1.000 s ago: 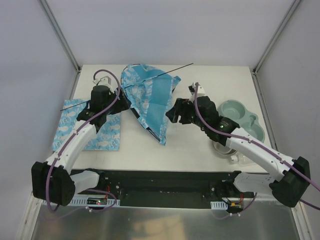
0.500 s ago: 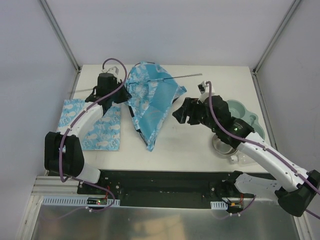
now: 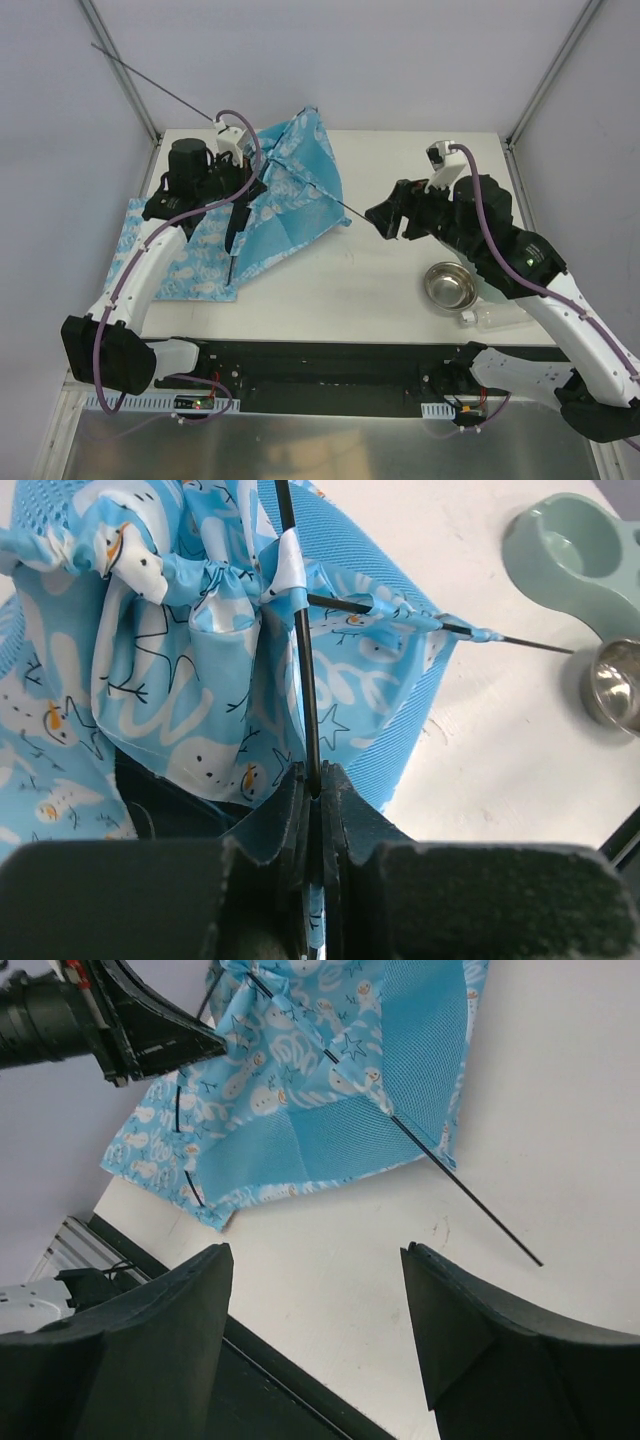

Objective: Set up the pet tent

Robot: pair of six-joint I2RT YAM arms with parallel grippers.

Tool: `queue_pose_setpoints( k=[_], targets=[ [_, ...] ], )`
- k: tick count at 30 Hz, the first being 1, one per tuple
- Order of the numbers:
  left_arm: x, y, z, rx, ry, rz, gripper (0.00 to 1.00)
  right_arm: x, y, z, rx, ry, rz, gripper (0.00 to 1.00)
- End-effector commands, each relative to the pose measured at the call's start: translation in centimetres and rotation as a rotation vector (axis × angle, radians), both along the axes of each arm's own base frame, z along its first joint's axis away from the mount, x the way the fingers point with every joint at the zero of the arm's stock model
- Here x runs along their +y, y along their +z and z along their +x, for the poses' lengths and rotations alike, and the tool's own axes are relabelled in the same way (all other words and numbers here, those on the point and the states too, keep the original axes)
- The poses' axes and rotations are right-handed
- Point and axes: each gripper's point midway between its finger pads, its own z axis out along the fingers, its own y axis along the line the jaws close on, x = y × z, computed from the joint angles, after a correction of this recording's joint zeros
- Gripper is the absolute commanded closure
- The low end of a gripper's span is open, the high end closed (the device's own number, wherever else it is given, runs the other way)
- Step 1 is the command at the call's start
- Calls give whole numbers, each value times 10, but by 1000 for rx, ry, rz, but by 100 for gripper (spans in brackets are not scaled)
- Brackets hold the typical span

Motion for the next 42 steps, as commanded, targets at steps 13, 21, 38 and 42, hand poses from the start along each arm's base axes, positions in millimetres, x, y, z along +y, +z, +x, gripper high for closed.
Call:
queue_pose_setpoints(
  k=[13, 21, 38, 42],
  targets=[
    [-38, 74, -37, -269, -433, -40, 100, 5, -102, -25, 214, 185, -234, 23],
    [-42, 72, -48, -257, -469, -64, 100, 10, -120, -54, 348, 300, -230, 54],
    [-38, 65, -6, -289, -422, 20, 100, 12, -137, -111, 518, 465, -121, 100],
    [-39, 62, 11, -288, -412, 40, 100, 19, -135, -115, 529, 479, -49, 100]
  ],
)
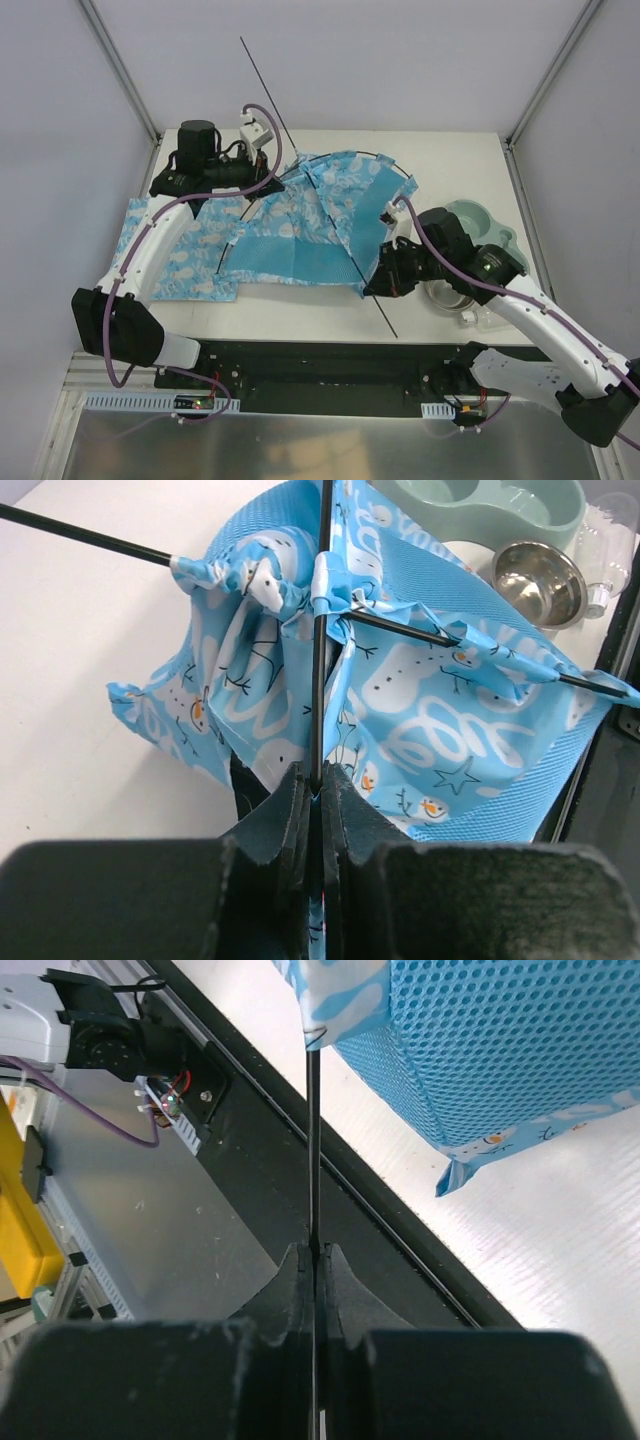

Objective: Set up the pet tent

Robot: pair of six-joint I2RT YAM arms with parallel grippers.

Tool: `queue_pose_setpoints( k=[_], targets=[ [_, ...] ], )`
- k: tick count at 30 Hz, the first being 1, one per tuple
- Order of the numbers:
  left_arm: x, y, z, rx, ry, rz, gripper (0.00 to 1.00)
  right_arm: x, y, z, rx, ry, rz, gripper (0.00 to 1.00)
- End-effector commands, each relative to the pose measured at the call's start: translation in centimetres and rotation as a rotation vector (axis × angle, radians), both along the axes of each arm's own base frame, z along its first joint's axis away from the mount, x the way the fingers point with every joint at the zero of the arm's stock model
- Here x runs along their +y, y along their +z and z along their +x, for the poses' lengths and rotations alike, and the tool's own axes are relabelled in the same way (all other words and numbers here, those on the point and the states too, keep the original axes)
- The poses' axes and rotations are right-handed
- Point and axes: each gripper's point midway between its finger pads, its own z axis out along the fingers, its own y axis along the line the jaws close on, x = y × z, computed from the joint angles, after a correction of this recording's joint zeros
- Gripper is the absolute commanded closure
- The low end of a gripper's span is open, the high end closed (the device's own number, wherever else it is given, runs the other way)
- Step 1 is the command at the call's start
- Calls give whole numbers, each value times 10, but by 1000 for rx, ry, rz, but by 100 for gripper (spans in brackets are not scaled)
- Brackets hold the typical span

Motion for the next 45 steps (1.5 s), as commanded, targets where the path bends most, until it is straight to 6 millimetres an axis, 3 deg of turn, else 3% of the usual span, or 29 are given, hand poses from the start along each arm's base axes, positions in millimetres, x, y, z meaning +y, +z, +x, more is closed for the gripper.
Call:
queue_pose_setpoints(
  k=[1, 4, 12, 15, 18, 22, 26, 27, 31, 34, 40, 45],
  targets=[
    [1, 36, 31, -173, 20, 11, 100, 9, 8, -20, 89, 28, 107, 100],
    [3, 32, 45, -187, 34, 37, 100, 12, 7, -24, 121, 28, 135, 100],
    [2, 11, 73, -192, 35, 90, 100, -1, -9, -38, 169, 16, 97, 100],
    [0, 10, 80, -180, 35, 83, 100, 8, -5, -32, 170, 10, 128, 100],
    [0, 14, 84, -163, 55, 70, 100, 30, 9, -16, 164, 5, 211, 100],
    [7, 18, 88, -159, 123, 78, 40, 56, 29, 7, 175, -46, 309, 100],
    [21, 41, 94, -203, 250, 72, 14, 70, 40, 28, 198, -124, 346, 100],
    [25, 50, 94, -223, 287, 68, 1, 74, 42, 33, 202, -136, 355, 100],
    [43, 81, 87, -288, 405, 52, 1, 82, 53, 39, 230, -146, 357, 100],
    [54, 98, 77, -332, 473, 32, 1, 77, 63, 37, 247, -173, 358, 100],
    [62, 106, 55, -346, 516, -16, 1, 57, 75, 39, 336, -360, 313, 100],
    [71, 118, 49, -372, 594, -78, 1, 45, 90, 42, 425, -490, 322, 100]
  ],
)
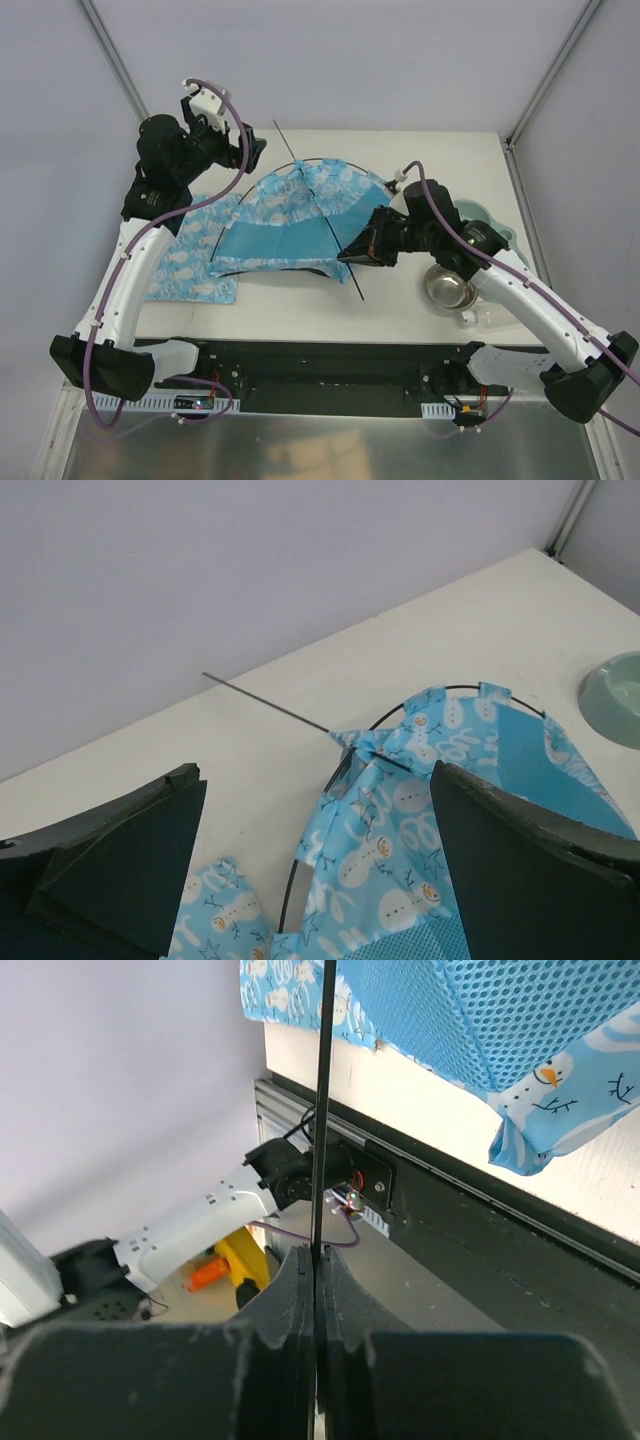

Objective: Set up the pet tent

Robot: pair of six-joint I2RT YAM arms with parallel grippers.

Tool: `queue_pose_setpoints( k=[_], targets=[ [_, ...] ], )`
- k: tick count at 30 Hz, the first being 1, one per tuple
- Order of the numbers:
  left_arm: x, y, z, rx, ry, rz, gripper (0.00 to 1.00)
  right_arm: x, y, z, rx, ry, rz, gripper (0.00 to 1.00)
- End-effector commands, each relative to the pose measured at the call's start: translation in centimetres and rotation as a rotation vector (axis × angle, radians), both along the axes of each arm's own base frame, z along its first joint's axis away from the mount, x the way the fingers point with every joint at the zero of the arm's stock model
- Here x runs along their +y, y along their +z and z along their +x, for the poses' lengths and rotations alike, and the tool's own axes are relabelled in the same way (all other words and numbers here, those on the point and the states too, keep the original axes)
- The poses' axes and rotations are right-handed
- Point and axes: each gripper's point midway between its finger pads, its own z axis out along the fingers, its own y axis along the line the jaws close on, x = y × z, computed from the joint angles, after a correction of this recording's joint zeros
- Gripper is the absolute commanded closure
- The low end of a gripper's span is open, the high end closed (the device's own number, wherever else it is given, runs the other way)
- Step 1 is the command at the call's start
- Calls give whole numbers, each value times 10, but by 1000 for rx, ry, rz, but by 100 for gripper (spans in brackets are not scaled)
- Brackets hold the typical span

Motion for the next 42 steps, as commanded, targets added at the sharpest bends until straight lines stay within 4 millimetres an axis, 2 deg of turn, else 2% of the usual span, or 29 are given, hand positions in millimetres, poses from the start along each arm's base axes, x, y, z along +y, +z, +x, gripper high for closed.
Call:
queue_pose_setpoints(
  k=[1, 2, 7, 9, 12, 14, 16, 21, 25, 30, 31, 34, 38, 42],
  targets=[
    [11, 12, 1, -44, 81, -80, 1, -16, 39, 3, 54, -144, 36, 100],
    [11, 18, 0, -70, 85, -93, 1, -19, 45, 3, 59, -160, 31, 100],
    [22, 23, -3, -65, 159, -153, 1, -27, 57, 10, 108, -269, 23, 100],
    [28, 19, -3, -42, 202, -179, 1, -20, 65, 18, 108, -280, 60, 100],
    [33, 11, -6, -12, 237, -191, 1, -15, 60, 34, 86, -309, 37, 100],
    [32, -2, -11, 39, 225, -168, 1, -8, 55, 47, 53, -318, 37, 100],
    [23, -9, -20, 58, 149, -125, 1, 0, 54, 61, -3, -317, 58, 100],
    [2, -22, -41, 115, 14, -151, 1, 9, 60, 93, -159, -372, 128, 100],
    [-20, -38, -60, 228, -102, -239, 1, 14, 71, 115, -266, -441, 177, 100],
    [-33, -67, -78, 366, -159, -334, 1, 24, 76, 140, -320, -522, 230, 100],
    [-37, -71, -81, 379, -184, -350, 1, 26, 73, 142, -317, -531, 227, 100],
    [-44, -87, -90, 407, -227, -376, 2, 33, 80, 149, -349, -554, 268, 100],
    [-51, -92, -89, 313, -257, -386, 3, 38, 81, 154, -342, -571, 283, 100],
    [-73, -103, -87, 200, -315, -312, 5, 40, 83, 158, -324, -606, 290, 100]
  ],
)
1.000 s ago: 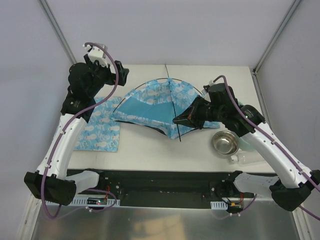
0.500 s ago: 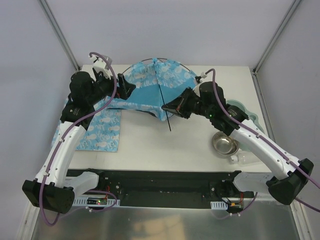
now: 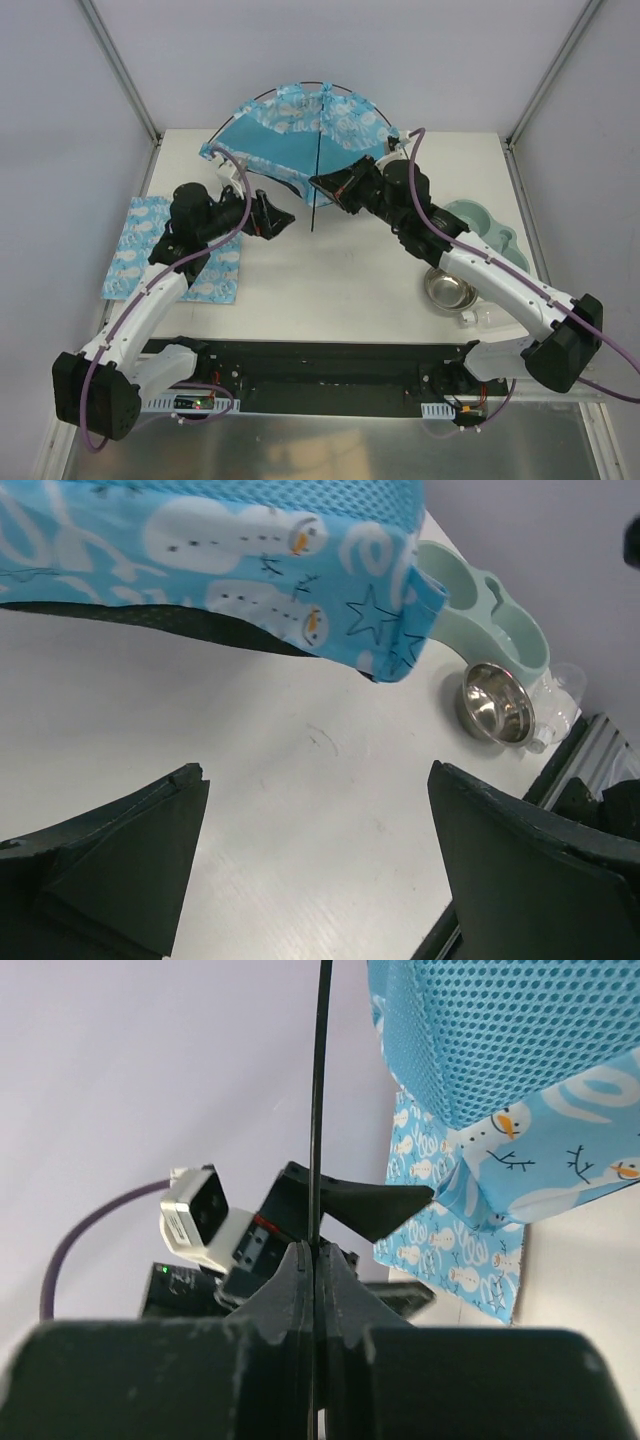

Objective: Set up the pet tent

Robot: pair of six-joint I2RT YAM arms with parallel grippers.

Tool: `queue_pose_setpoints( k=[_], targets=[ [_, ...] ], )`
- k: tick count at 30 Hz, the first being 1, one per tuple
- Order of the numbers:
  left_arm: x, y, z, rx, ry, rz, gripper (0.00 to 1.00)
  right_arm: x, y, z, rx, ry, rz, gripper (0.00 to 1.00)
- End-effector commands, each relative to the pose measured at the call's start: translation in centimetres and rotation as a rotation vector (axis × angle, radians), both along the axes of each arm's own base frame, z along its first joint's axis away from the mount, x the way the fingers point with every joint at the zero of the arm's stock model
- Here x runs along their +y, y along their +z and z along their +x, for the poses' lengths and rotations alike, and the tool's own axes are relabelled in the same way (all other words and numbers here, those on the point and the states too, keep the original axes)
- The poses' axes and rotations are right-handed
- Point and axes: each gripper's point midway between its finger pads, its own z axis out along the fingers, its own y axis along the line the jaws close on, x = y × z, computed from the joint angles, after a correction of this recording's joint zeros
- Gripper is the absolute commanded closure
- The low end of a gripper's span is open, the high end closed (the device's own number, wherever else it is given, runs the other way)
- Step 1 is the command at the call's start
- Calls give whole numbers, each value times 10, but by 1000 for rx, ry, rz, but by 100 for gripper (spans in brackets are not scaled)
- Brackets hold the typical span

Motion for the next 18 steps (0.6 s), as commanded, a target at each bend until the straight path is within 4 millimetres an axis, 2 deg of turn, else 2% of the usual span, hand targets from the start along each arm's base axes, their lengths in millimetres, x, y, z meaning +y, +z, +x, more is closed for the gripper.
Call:
queue_pose_setpoints(
  k=[1, 6, 10, 14, 18],
  targets=[
    [-31, 29, -1, -286, -90, 3, 7, -13, 7, 31, -19, -172, 25, 100],
    [-51, 27, 10, -433, -93, 59, 9, -12, 10, 35, 5, -211, 40, 100],
    [-57, 28, 29, -470, -56, 77, 11, -8, 11, 37, 21, -214, 60, 100],
    [-60, 30, 47, -497, 4, 80, 16, -6, 13, 36, 27, -213, 74, 100],
    [-68, 33, 54, -543, -4, 50, 20, -6, 16, 38, 27, -218, 87, 100]
  ],
)
